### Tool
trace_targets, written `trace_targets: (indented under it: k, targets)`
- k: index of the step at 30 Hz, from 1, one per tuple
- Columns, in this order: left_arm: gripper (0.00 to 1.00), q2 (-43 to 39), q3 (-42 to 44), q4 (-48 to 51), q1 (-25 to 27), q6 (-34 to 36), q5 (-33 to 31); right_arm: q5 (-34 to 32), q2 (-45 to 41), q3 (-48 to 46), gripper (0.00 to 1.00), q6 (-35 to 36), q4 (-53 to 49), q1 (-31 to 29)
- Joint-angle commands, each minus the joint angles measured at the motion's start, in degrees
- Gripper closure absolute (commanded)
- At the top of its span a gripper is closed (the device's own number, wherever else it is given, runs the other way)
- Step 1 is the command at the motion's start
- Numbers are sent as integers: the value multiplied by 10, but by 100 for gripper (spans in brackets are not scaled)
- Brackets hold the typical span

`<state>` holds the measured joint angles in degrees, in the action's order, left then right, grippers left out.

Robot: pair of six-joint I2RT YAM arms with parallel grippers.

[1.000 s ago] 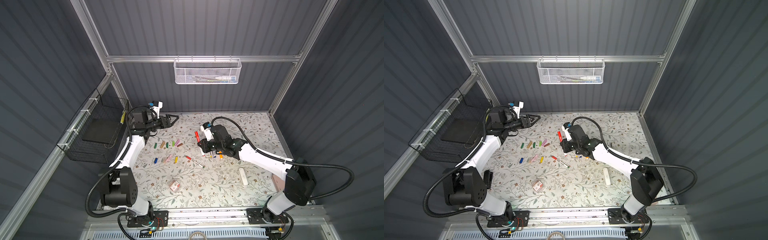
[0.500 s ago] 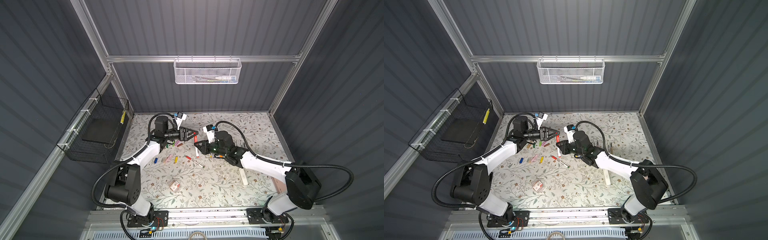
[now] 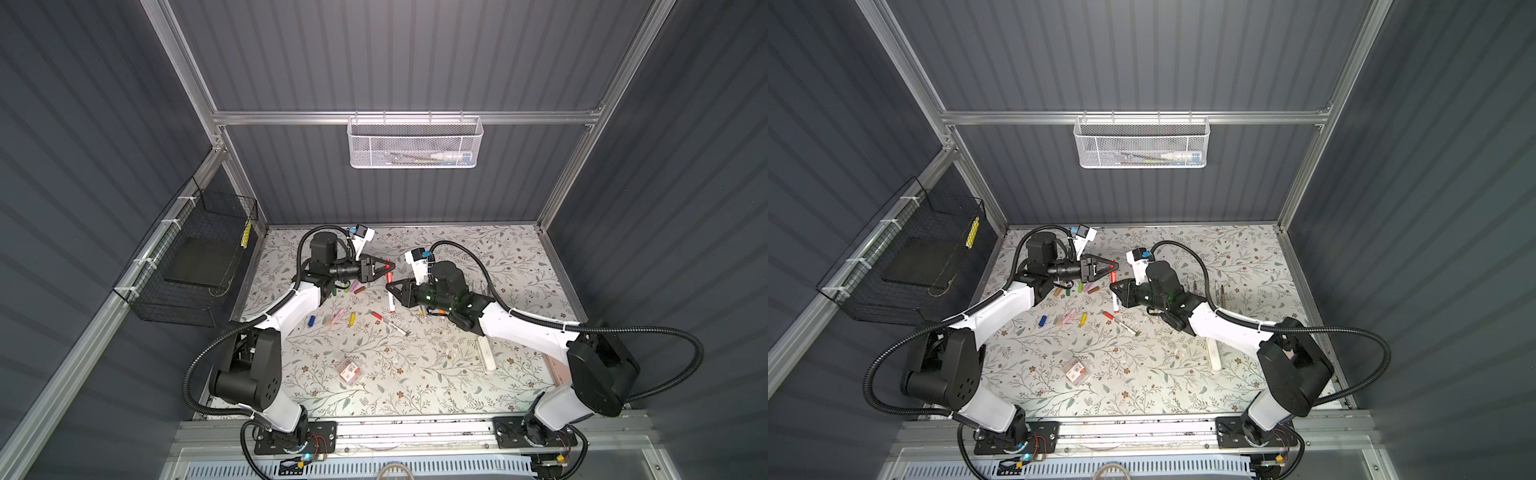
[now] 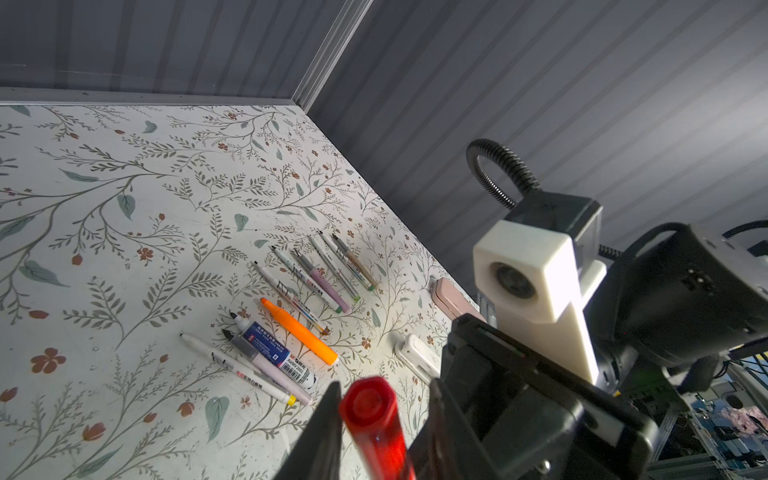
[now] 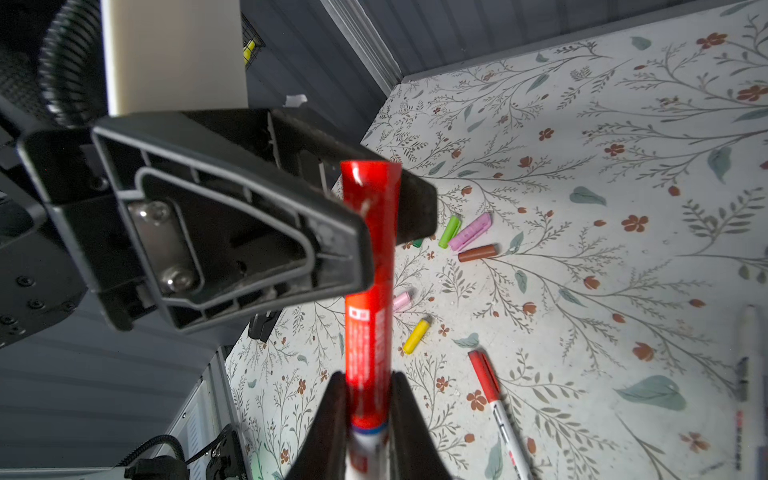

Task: Open the pen caps
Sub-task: 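Close the left gripper on the red cap while the right holds the marker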

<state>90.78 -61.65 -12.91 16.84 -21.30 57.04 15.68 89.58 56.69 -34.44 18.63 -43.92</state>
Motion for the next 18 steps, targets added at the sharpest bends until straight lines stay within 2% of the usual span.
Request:
trace_targets:
  k: [1,8,10,13,18]
  targets:
    - [73,0,-7,0,2,8,3,5,5,17,100,6,0,-2]
    - [95,1,-6,-6,3,4,-2,-3,2,19,100,11,-1,-3]
    - [99,-1,-6,-4,2,2,-2,1,2,22,88,9,0,-3]
    - [100,-2,1,-23,2,-5,-2,-2,13,22,70,8,2,-3]
    - [100,-4,-3,-17,2,-10,-2,10,33,25,69,-7,17,-3]
